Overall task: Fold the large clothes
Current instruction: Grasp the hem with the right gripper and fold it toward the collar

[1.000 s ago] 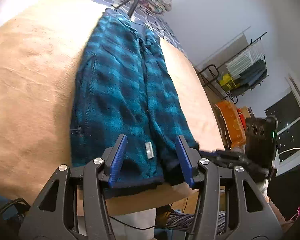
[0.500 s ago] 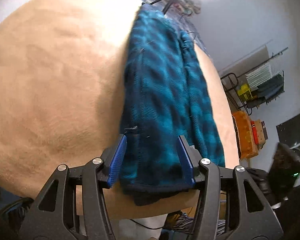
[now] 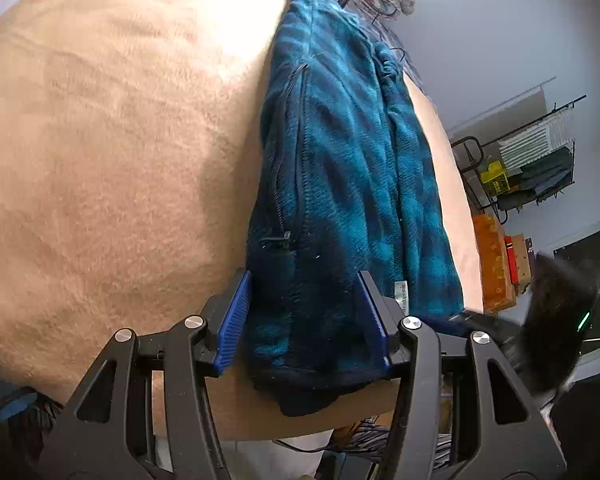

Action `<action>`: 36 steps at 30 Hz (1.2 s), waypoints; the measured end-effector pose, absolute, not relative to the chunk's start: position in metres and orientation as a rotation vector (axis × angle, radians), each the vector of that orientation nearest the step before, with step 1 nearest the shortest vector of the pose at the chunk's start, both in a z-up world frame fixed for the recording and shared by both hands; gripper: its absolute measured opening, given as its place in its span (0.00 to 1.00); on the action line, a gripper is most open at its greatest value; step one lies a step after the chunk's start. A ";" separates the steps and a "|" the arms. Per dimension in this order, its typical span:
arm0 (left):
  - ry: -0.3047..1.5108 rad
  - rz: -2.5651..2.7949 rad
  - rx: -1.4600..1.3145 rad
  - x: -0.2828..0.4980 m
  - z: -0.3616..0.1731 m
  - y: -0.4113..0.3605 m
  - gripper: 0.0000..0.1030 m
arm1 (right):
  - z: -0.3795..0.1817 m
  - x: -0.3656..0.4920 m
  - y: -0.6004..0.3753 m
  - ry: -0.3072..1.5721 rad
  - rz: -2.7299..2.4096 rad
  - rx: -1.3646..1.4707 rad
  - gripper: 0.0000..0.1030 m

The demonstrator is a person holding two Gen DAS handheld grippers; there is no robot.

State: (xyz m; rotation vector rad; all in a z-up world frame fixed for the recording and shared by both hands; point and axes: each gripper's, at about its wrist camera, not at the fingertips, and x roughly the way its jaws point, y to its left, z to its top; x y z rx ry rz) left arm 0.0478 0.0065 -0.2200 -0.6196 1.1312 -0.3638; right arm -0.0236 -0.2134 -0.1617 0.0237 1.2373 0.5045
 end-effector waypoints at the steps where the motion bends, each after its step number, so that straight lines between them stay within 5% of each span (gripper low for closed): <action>1: 1.134 -0.366 -0.626 0.047 -0.221 0.007 0.52 | -0.170 -0.027 -0.206 1.247 0.492 -0.031 0.40; 7: 1.142 -0.407 -0.718 0.048 -0.227 0.019 0.61 | -0.126 -0.052 -0.228 1.133 0.557 0.034 0.44; 11: 1.186 -0.444 -0.771 0.049 -0.241 0.019 0.61 | -0.104 -0.070 -0.282 1.019 0.456 0.101 0.67; 19: 1.208 -0.498 -0.803 0.051 -0.245 0.009 0.61 | -0.173 -0.053 -0.370 1.144 0.370 0.505 0.67; 25: 1.220 -0.490 -0.745 0.054 -0.243 -0.005 0.22 | -0.200 -0.046 -0.356 1.154 0.481 0.610 0.68; 26: 1.209 -0.496 -0.759 0.052 -0.239 -0.005 0.20 | -0.202 -0.044 -0.354 1.159 0.496 0.621 0.59; 27: 1.200 -0.501 -0.772 0.051 -0.236 -0.003 0.19 | -0.201 -0.044 -0.351 1.169 0.515 0.622 0.27; 28: 1.188 -0.512 -0.784 0.050 -0.231 -0.003 0.19 | -0.203 -0.042 -0.345 1.204 0.545 0.615 0.16; 36: 1.173 -0.506 -0.715 0.049 -0.224 -0.003 0.21 | -0.176 -0.047 -0.346 1.143 0.579 0.553 0.10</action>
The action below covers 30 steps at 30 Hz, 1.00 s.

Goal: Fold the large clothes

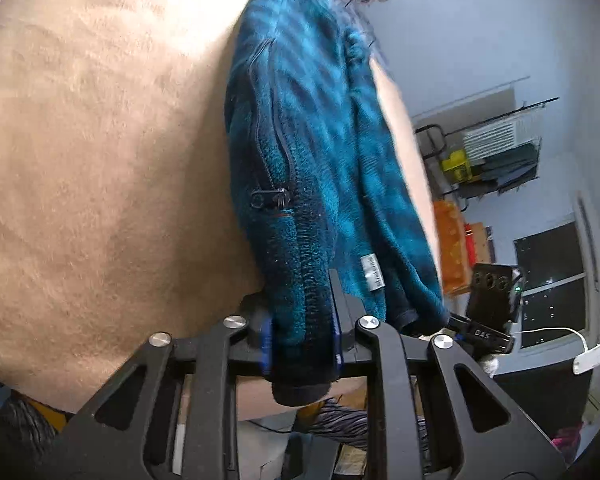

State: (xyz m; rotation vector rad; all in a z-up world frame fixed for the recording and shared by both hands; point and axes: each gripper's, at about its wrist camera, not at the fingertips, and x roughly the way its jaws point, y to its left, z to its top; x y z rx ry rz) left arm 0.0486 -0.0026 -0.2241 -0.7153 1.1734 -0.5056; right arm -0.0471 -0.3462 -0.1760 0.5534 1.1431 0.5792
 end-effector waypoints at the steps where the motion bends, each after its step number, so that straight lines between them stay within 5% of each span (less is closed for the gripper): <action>1: 1.187 -0.491 -0.715 0.047 -0.230 -0.003 0.25 | -0.181 -0.047 -0.345 1.158 0.578 0.545 0.14; 2: 1.202 -0.484 -0.714 0.047 -0.234 -0.004 0.34 | -0.186 -0.046 -0.341 1.175 0.569 0.551 0.15; 5: 1.214 -0.480 -0.698 0.044 -0.238 -0.005 0.42 | -0.201 -0.043 -0.336 1.211 0.552 0.574 0.35; 10: 1.201 -0.488 -0.637 0.043 -0.236 -0.014 0.39 | -0.206 -0.041 -0.337 1.212 0.597 0.644 0.36; 12: 1.196 -0.493 -0.638 0.043 -0.234 -0.015 0.25 | -0.206 -0.037 -0.330 1.221 0.626 0.642 0.31; 15: 1.181 -0.514 -0.703 0.046 -0.228 -0.013 0.19 | -0.204 -0.032 -0.322 1.214 0.651 0.659 0.18; 30: 1.110 -0.514 -0.844 0.101 -0.163 -0.011 0.18 | -0.146 -0.004 -0.328 1.027 0.629 0.767 0.13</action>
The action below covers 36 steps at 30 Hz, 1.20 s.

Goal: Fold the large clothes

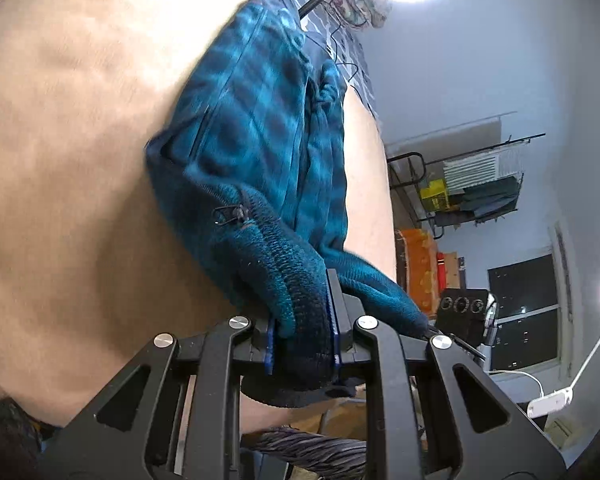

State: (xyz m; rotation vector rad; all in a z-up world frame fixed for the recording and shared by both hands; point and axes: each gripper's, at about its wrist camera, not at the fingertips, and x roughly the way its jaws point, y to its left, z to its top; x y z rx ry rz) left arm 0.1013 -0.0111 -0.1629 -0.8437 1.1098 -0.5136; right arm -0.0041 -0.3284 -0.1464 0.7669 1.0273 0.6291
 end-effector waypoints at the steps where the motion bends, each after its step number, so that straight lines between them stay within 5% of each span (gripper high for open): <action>1: 1.115 -0.508 -0.830 0.109 -0.158 -0.013 0.18 | -0.142 0.003 -0.328 1.029 0.609 0.753 0.13; 11: 1.142 -0.408 -0.833 0.177 -0.160 -0.020 0.18 | -0.127 0.077 -0.354 1.040 0.445 0.721 0.12; 26: 1.226 -0.313 -0.880 0.234 -0.218 -0.026 0.18 | -0.181 0.152 -0.364 1.157 0.329 0.783 0.11; 36: 1.251 -0.375 -1.017 0.244 -0.220 -0.011 0.33 | -0.188 0.153 -0.389 1.164 0.412 0.970 0.18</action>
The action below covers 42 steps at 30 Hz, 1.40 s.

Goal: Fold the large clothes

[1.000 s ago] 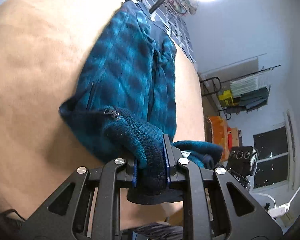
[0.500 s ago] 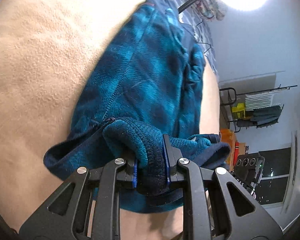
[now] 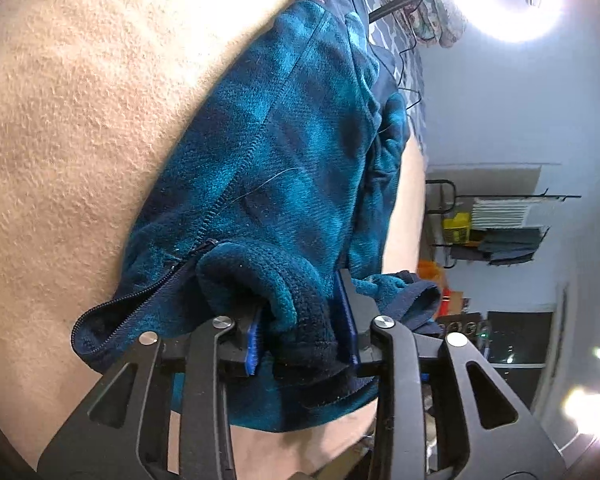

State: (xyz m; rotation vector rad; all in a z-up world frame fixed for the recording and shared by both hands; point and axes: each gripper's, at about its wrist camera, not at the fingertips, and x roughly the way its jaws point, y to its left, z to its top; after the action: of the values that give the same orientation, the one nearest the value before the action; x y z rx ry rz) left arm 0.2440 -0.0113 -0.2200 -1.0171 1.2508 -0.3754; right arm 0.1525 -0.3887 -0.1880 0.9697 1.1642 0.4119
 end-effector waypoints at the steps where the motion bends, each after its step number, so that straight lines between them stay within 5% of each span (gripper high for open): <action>1: 1.249 -0.382 -1.030 0.244 -0.218 -0.010 0.35 | -0.187 0.152 -0.392 1.161 0.424 0.994 0.19; 5: 1.230 -0.420 -1.117 0.243 -0.213 -0.003 0.50 | -0.184 0.145 -0.405 1.135 0.474 1.101 0.30; 13: 1.168 -0.431 -1.138 0.244 -0.195 0.011 0.53 | -0.167 0.137 -0.415 1.109 0.555 1.119 0.36; 17: 1.135 -0.402 -1.117 0.242 -0.190 0.018 0.53 | -0.162 0.133 -0.423 1.064 0.563 1.163 0.76; 18: 1.123 -0.399 -1.117 0.242 -0.187 0.022 0.53 | -0.158 0.132 -0.425 1.053 0.553 1.163 0.77; 22: 1.046 -0.359 -0.999 0.238 -0.164 0.033 0.53 | -0.129 0.126 -0.430 0.983 0.523 1.050 0.75; 27: 0.984 -0.407 -0.653 0.233 -0.137 0.007 0.53 | -0.084 0.111 -0.381 0.968 0.509 0.553 0.40; 32: 1.079 -0.478 -0.505 0.255 -0.162 -0.007 0.59 | -0.097 0.106 -0.365 0.969 0.443 0.355 0.41; 36: 1.142 -0.512 -0.479 0.266 -0.190 -0.005 0.59 | -0.127 0.114 -0.389 1.011 0.385 0.409 0.59; 42: 1.139 -0.579 -0.426 0.276 -0.205 -0.023 0.59 | -0.152 0.139 -0.404 1.015 0.391 0.488 0.59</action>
State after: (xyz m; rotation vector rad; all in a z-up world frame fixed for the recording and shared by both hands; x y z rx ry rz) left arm 0.2756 -0.0227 -0.2048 -0.4264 1.1393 -0.5792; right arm 0.1388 -0.4038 -0.1524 0.4881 1.0155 0.3906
